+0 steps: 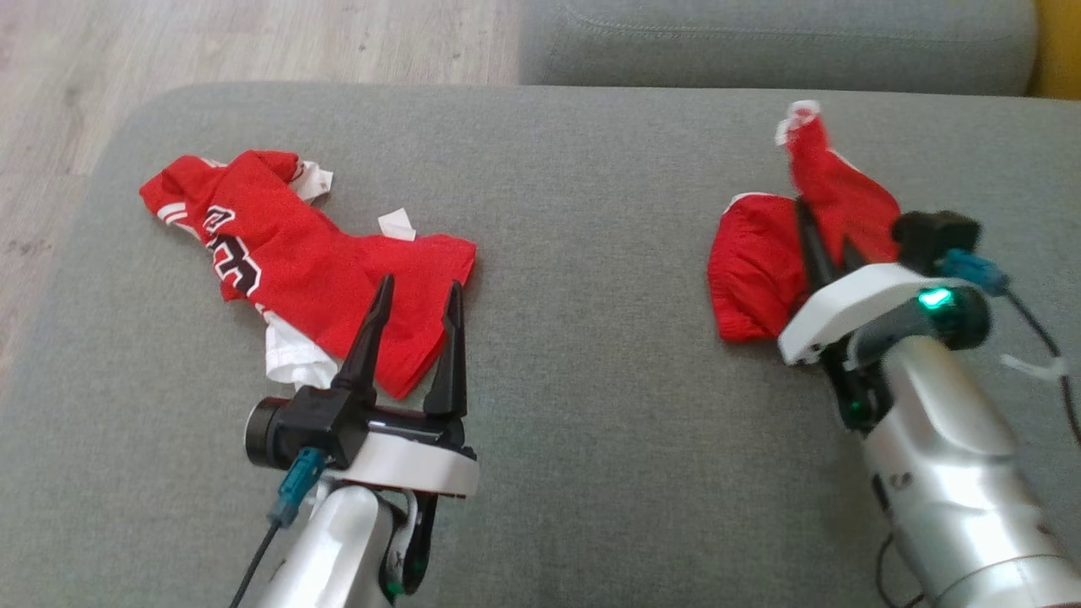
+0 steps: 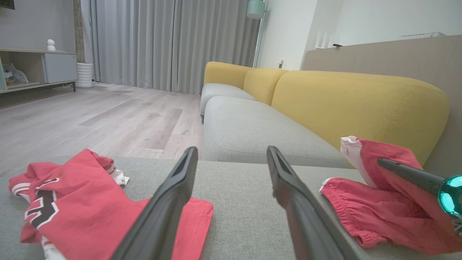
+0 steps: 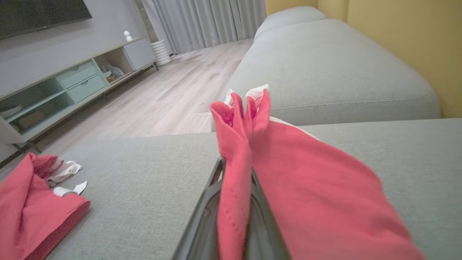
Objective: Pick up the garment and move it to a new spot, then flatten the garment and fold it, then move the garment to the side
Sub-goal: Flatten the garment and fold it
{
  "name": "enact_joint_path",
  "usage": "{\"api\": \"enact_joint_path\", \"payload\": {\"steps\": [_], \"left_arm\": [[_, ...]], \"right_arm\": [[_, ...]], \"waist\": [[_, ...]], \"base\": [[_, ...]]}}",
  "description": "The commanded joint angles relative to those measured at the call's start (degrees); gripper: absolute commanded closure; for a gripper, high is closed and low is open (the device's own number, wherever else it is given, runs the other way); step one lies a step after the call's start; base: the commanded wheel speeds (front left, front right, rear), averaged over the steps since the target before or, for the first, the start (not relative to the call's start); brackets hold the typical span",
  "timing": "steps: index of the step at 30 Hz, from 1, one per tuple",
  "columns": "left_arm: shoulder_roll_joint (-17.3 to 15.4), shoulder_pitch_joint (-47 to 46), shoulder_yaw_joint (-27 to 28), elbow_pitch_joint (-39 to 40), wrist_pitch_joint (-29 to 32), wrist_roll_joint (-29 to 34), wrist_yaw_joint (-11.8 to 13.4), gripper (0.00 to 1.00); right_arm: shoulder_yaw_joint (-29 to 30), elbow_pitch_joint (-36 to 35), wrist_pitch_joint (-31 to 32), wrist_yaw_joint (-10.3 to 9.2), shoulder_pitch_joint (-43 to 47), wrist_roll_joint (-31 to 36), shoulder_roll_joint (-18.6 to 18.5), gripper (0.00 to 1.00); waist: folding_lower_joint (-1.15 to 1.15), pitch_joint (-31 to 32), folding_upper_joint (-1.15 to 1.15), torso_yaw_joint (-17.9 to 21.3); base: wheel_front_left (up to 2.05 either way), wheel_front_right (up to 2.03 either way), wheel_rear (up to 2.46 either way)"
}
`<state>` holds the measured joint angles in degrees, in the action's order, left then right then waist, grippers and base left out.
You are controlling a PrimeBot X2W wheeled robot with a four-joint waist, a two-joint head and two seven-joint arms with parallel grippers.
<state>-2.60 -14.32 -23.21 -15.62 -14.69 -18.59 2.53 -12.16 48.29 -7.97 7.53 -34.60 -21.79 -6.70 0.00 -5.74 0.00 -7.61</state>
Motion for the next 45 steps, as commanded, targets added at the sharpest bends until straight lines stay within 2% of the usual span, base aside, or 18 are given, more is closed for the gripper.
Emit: {"api": "enact_joint_path", "payload": {"steps": [1, 9, 10, 11, 18, 22, 25, 31, 33, 34, 40, 45], "left_arm": [[-0.37, -2.14, 1.28, 1.52, -0.07, -0.03, 0.17, 0.0], [-0.59, -2.87, 0.97, 1.38, 0.0, -0.22, 0.37, 0.0], [-0.59, -3.0, 0.92, 1.37, 0.0, -0.28, 0.39, 0.0], [-0.58, -3.15, 0.9, 1.36, 0.0, -0.34, 0.4, 0.0], [-0.86, -3.33, 1.21, 1.07, -0.06, -0.81, 0.61, 0.0], [-0.82, -3.16, 1.15, 0.85, -0.11, -1.14, 0.71, 0.0], [-0.8, -2.93, 1.27, 0.59, -0.16, -1.26, 0.98, 0.0], [-0.75, -1.43, 2.6, 0.39, -0.26, -1.63, 1.97, 0.0], [-0.77, -1.0, 3.46, 1.08, -0.28, -1.28, 2.08, 0.0], [-0.77, -1.0, 3.46, 1.08, -0.28, -1.28, 2.08, 0.0], [-0.61, 1.84, 5.91, 3.29, -0.29, 0.31, 1.39, 0.0], [-0.42, 3.91, 7.02, 4.72, -0.3, 1.97, 0.1, 0.0]], "right_arm": [[-2.03, -1.42, -0.08, -0.04, -0.66, -0.11, 1.3, 1.0], [-6.04, 3.0, -0.73, -0.04, -0.18, 1.17, 2.73, 1.0], [-6.46, 3.57, -1.04, -0.04, -0.14, 1.17, 2.88, 0.64], [-7.25, 4.12, -0.92, -0.04, -0.05, 1.0, 3.05, 0.0], [-17.71, 0.69, -1.38, -0.04, 0.94, -3.86, 3.72, 0.0], [-18.68, -2.51, -3.56, -0.04, 0.29, -5.98, 2.87, 0.0], [-15.63, -4.18, -5.74, -0.04, -0.6, -2.67, -0.46, 0.0], [-2.68, -11.61, -6.97, -0.04, 3.5, 6.24, -3.1, 0.0], [1.66, -16.62, -6.99, -0.04, 6.44, 10.37, -2.58, 0.0], [1.66, -16.62, -6.99, -0.04, 6.44, 10.37, -2.58, 0.0], [10.7, -31.04, -7.01, -0.04, 17.57, 18.69, 1.86, 0.0], [13.75, -38.39, -7.02, -0.04, 26.32, 18.62, 3.67, 0.0]], "waist": [[0.0, -0.31, 0.0, -0.31], [0.0, -0.96, 0.0, -0.83], [0.0, -1.03, 0.0, -0.83], [0.0, -1.08, 0.0, -0.8], [0.0, -0.39, 0.0, 1.22], [0.0, 0.84, 0.0, 2.95], [0.0, 1.89, 0.0, 4.26], [0.0, 3.29, 0.0, 6.55], [0.0, 3.25, 0.0, 7.31], [0.0, 3.25, 0.0, 7.31], [0.0, 2.86, 0.0, 8.74], [0.0, 2.54, 0.0, 8.85]], "base": [[0.0, 0.0, 0.0], [0.0, 0.0, 0.0], [0.0, 0.0, 0.0], [0.0, 0.0, 0.0], [0.0, 0.0, 0.0], [0.0, 0.0, 0.0], [0.0, 0.0, 0.0], [0.0, 0.0, 0.0], [0.0, 0.0, 0.0], [0.0, 0.0, 0.0], [0.0, 0.0, 0.0], [0.0, 0.0, 0.0]]}}
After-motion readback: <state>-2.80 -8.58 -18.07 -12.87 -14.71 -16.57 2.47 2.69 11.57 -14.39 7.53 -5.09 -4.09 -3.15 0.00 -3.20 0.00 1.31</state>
